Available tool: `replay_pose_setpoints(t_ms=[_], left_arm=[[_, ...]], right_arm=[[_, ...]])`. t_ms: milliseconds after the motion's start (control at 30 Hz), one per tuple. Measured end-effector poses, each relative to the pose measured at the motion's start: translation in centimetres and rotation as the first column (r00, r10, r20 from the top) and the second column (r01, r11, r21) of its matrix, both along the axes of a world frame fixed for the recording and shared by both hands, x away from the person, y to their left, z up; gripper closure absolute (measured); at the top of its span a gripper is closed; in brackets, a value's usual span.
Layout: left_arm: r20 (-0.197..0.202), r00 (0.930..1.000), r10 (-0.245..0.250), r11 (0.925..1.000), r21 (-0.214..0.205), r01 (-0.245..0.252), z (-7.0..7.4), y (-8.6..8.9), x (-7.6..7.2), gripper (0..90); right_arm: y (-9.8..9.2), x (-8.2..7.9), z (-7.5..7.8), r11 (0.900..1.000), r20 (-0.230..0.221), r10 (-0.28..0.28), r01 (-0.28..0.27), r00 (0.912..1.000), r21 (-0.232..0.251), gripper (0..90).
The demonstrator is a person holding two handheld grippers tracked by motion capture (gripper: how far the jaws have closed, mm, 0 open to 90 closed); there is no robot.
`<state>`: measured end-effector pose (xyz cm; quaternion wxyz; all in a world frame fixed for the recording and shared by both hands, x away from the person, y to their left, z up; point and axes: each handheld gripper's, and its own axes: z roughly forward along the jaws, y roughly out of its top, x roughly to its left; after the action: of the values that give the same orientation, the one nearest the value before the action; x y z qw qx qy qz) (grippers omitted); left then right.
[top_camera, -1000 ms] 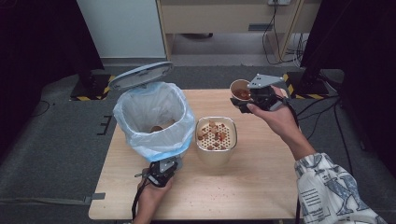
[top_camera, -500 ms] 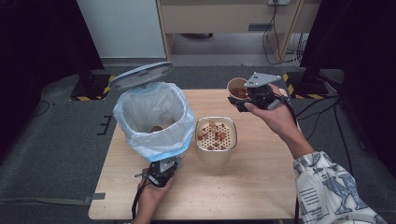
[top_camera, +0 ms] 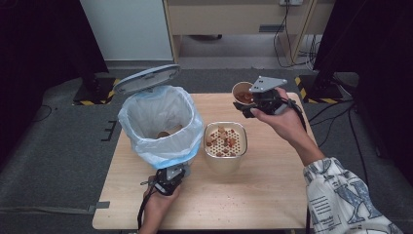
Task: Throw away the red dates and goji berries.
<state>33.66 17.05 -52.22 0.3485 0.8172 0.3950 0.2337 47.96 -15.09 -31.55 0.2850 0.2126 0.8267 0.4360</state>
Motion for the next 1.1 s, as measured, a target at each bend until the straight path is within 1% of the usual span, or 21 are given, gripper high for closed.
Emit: replay_pose_setpoints(t_ms=[100,133,200,333,467,667,700,833,867,900,1033,1100], left_arm=[[0.0,1.0,0.0,1.0,-0.002,0.0,0.0,0.0,0.0,88.8],[0.0,1.0,0.0,1.0,-0.001,0.0,0.0,0.0,0.0,88.8],[0.0,1.0,0.0,1.0,-0.001,0.0,0.0,0.0,0.0,88.8],[0.0,1.0,0.0,1.0,-0.001,0.0,0.0,0.0,0.0,88.8],[0.0,1.0,0.0,1.0,-0.001,0.0,0.0,0.0,0.0,88.8],[0.0,1.0,-0.001,1.0,-0.001,0.001,0.0,0.0,0.0,88.8],[-0.004,1.0,-0.007,0.9998,0.019,0.007,0.1,0.1,0.0,88.7],[-0.005,1.0,-0.007,0.9997,0.022,0.007,0.1,0.1,0.0,88.7],[-0.004,1.0,-0.006,0.9998,0.018,0.006,0.1,0.1,0.0,88.7],[0.0,1.0,0.0,1.0,-0.002,0.0,0.0,0.0,0.0,88.7],[-0.001,1.0,0.0,1.0,-0.002,0.0,0.0,0.0,0.0,88.7],[-0.001,1.0,0.0,1.0,-0.002,0.0,0.0,0.0,0.0,88.8]], right_arm=[[0.0,0.1,0.0,0.9999,0.003,-0.014,0.014,0.9999,0.001,31.3],[0.0,0.2,0.0,0.9997,0.008,-0.024,0.024,0.9997,-0.006,31.3],[0.1,0.1,0.0,0.9996,0.014,-0.024,0.024,0.9996,-0.011,31.3],[0.7,-0.2,-0.1,0.9995,0.014,0.015,-0.015,0.9998,-0.027,31.2],[0.7,-0.2,0.0,0.9999,0.015,0.002,-0.002,0.9999,-0.016,31.2],[1.0,-0.4,0.0,0.9997,0.024,0.019,-0.019,0.9995,-0.012,31.1],[1.0,-0.4,0.0,0.9996,0.028,0.025,-0.024,0.9993,-0.012,31.1],[1.3,-0.6,-0.1,0.9991,0.057,0.037,-0.036,0.9977,-0.022,31.1],[1.3,-0.6,-0.1,0.9991,0.057,0.037,-0.036,0.9977,-0.022,31.1],[1.3,-0.6,-0.1,0.999,0.062,0.04,-0.038,0.9973,-0.024,31.1],[1.6,-0.8,-0.3,0.9974,0.081,0.054,-0.049,0.9952,-0.053,31.1],[1.6,-0.7,-0.4,0.9969,0.094,0.049,-0.043,0.9944,-0.066,31.1]])
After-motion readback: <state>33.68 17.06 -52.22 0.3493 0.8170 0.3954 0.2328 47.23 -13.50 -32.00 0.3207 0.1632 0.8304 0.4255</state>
